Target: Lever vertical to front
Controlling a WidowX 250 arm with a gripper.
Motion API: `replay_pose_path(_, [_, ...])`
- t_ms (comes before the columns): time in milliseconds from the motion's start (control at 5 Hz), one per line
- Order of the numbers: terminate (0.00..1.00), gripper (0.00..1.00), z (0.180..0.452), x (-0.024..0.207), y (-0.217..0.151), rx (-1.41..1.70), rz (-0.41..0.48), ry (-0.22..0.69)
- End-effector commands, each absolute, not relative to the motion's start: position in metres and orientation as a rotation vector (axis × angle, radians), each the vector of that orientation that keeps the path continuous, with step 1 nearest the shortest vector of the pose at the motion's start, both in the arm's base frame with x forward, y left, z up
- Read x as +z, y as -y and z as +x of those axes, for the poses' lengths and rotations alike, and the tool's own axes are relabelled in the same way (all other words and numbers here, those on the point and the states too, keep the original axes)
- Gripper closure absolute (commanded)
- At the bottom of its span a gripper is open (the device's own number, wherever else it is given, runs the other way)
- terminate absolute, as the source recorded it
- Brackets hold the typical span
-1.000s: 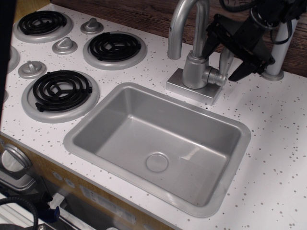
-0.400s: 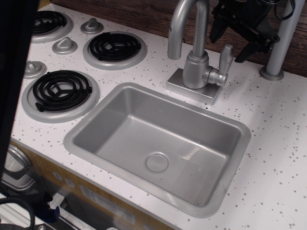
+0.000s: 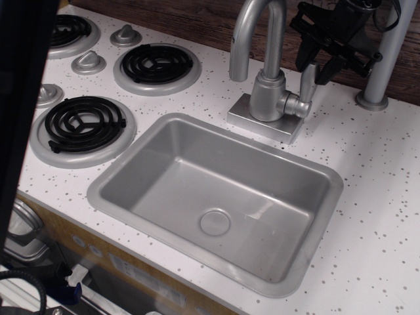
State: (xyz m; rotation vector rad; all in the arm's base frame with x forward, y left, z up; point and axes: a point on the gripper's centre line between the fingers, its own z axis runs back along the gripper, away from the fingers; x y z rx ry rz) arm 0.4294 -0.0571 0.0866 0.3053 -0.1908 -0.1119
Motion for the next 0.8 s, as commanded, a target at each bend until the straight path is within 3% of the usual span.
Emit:
replay_pose_path(0, [0.0, 1.0, 0.414, 0.095, 0.058, -0.025, 0.288, 0.222])
replay_pose_path(200, [0.0, 1.0, 0.402, 0.087, 0.059, -0.006, 0.282, 0.18])
replay_pose_path(600, [0.0, 1.0, 0.395, 0.065, 0.057, 0.024, 0.172, 0.119])
